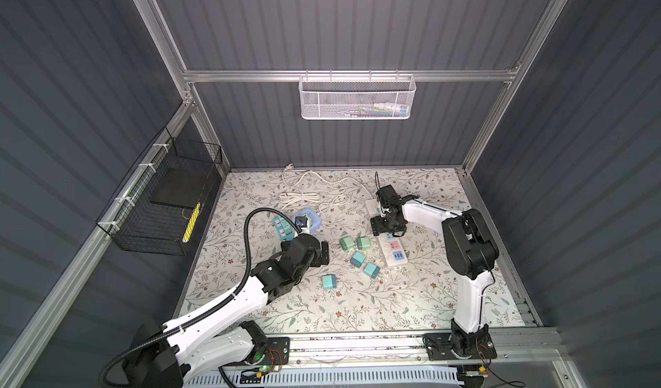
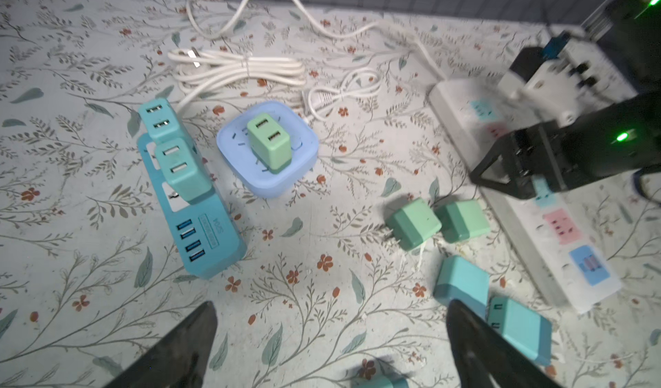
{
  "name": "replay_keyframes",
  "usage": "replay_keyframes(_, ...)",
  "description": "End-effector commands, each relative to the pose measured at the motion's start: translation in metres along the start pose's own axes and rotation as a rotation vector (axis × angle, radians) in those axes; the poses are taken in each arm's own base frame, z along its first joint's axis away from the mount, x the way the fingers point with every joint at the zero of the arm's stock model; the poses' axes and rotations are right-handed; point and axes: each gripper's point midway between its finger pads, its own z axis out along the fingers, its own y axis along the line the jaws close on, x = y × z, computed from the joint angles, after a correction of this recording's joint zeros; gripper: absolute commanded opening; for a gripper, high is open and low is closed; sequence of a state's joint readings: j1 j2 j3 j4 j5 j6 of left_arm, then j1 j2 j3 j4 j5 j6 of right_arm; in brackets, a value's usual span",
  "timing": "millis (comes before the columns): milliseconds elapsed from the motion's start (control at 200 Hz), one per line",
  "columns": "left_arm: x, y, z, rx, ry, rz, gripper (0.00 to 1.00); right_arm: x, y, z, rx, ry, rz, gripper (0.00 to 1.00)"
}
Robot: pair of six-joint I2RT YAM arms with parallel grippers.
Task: Insert the plug
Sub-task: 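Move right gripper over the white strip while left gripper reaches toward loose green adapters, then lower left gripper and close it on a green two-port adapter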
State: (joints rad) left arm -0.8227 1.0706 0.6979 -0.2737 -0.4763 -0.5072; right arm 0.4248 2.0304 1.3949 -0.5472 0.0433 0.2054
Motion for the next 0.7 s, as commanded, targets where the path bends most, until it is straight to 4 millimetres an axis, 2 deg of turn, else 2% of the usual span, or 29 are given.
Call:
replay_keyframes(0,0.000,-0.016,0.012,0.035,0.056,0.060,1.00,0.017,-0.006,0.005,0.004,0.053,-0.021,0.90)
replay_keyframes(95,0.001,-0.030,0.029,0.054,0.100,0.155,1.00,0.013,-0.007,-0.002,0.009,0.039,-0.017,0.98)
replay_keyframes(140,0.000,-0.036,0.037,0.047,0.124,0.194,1.00,0.010,-0.006,-0.010,0.003,0.023,-0.017,0.99)
replay_keyframes(235,-0.004,-0.049,0.055,0.036,0.178,0.298,1.00,0.002,-0.003,-0.035,-0.018,-0.021,-0.008,0.99)
replay_keyframes(380,0.001,-0.055,0.079,-0.003,0.259,0.429,0.99,-0.007,-0.010,-0.080,-0.002,-0.127,0.030,0.99)
replay_keyframes(495,0.010,-0.059,0.095,-0.014,0.337,0.539,0.92,-0.012,-0.021,-0.110,0.023,-0.245,0.099,0.99)
replay_keyframes(570,0.016,-0.063,0.104,0.000,0.383,0.610,0.87,-0.011,-0.022,-0.119,-0.008,-0.294,0.137,0.99)
replay_keyframes(625,0.022,-0.068,0.108,0.030,0.412,0.655,0.83,-0.010,-0.024,-0.123,-0.052,-0.317,0.182,0.90)
replay_keyframes(695,0.028,-0.071,0.111,0.065,0.430,0.712,0.81,-0.007,-0.029,-0.126,-0.128,-0.325,0.267,0.70)
